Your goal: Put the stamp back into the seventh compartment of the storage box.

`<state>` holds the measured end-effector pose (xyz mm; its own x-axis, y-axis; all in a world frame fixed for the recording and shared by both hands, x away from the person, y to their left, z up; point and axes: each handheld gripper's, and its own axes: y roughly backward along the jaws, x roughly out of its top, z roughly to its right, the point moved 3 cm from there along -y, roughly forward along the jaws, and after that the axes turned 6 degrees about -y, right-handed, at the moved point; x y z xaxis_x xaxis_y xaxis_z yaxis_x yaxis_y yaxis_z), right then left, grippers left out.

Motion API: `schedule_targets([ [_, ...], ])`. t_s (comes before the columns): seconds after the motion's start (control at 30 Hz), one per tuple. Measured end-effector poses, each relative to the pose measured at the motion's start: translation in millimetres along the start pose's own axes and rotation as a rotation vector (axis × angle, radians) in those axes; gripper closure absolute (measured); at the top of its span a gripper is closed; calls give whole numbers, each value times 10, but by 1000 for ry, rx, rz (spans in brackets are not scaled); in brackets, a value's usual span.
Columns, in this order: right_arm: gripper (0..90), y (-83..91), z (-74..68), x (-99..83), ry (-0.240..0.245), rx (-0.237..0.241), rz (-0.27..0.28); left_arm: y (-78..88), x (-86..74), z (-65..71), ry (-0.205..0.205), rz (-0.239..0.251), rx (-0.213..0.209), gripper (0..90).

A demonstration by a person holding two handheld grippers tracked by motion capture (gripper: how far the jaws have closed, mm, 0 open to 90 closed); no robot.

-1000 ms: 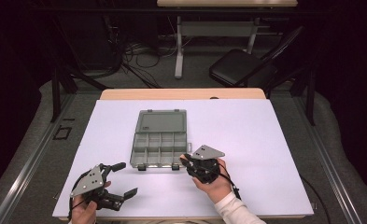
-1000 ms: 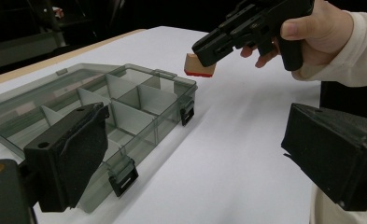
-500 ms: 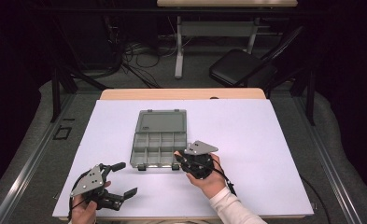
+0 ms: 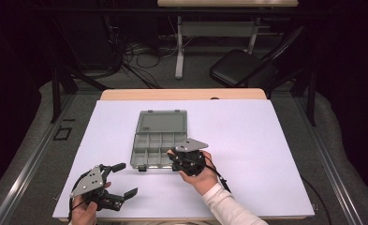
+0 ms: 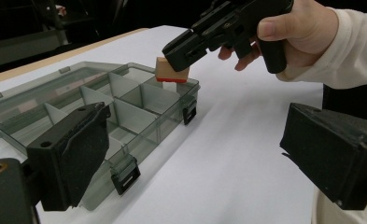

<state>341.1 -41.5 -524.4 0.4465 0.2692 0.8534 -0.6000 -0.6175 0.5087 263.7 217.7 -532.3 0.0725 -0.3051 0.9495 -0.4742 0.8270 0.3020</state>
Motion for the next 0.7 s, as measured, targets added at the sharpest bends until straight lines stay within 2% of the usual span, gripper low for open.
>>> schedule_targets([
  [0.33,765,-136,-67,68,16,2,-17,1,2,-1,4,8,-9,79],
  [0.7,765,-178,-56,76,12,-4,-20,1,3,2,3,6,-2,79],
])
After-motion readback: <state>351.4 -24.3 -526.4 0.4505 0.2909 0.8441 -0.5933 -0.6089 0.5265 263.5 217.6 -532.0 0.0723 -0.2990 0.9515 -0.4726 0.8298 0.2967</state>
